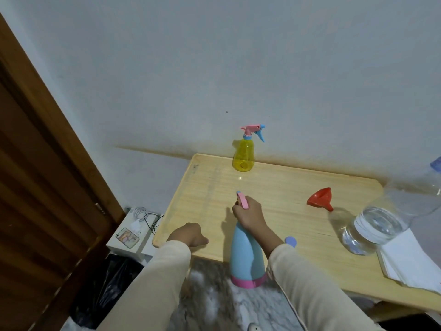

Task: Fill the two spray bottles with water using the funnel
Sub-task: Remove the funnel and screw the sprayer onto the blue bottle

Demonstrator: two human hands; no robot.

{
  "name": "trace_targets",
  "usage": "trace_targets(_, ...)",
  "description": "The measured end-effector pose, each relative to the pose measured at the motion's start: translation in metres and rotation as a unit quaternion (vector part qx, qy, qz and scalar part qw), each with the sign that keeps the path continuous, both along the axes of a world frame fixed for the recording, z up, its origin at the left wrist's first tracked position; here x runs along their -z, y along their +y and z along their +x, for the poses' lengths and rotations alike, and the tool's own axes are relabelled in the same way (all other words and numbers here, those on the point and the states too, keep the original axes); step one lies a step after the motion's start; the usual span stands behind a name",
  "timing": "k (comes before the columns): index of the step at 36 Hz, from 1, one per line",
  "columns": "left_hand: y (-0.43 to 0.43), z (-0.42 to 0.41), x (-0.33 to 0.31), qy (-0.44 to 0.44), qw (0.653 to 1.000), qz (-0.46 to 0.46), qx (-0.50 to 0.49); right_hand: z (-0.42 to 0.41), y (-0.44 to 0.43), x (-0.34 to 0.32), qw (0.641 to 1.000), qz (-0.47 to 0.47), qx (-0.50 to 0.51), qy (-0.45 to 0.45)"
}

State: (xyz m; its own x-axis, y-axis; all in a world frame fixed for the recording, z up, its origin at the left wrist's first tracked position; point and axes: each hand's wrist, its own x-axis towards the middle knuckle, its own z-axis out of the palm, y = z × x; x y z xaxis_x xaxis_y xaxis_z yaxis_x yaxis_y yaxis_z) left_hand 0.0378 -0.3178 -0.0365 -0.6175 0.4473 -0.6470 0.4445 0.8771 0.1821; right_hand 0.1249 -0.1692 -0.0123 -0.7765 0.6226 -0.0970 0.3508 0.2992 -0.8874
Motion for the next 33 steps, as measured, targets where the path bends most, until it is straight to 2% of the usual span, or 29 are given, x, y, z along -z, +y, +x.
trace_targets(12, 0.004, 0.001, 0.013, 0.023, 0.999, -0.028, -0.038, -0.006, -0.012, 0.015, 0.997, 0.005, -0.052, -0.061)
trace_targets(24, 0.004, -0.007, 0.019, 0.007, 0.999, -0.024, -0.045, -0.008, -0.016, 0.014, 0.997, -0.056, -0.037, -0.032)
trace_targets(29, 0.004, -0.009, 0.022, 0.012, 0.999, -0.02, -0.045, -0.012, -0.014, 0.015, 0.994, -0.07, -0.049, -0.073)
trace_targets(33, 0.004, -0.011, 0.023, 0.009, 0.999, -0.018, -0.046, -0.015, -0.018, 0.017, 0.996, -0.07, -0.049, -0.041)
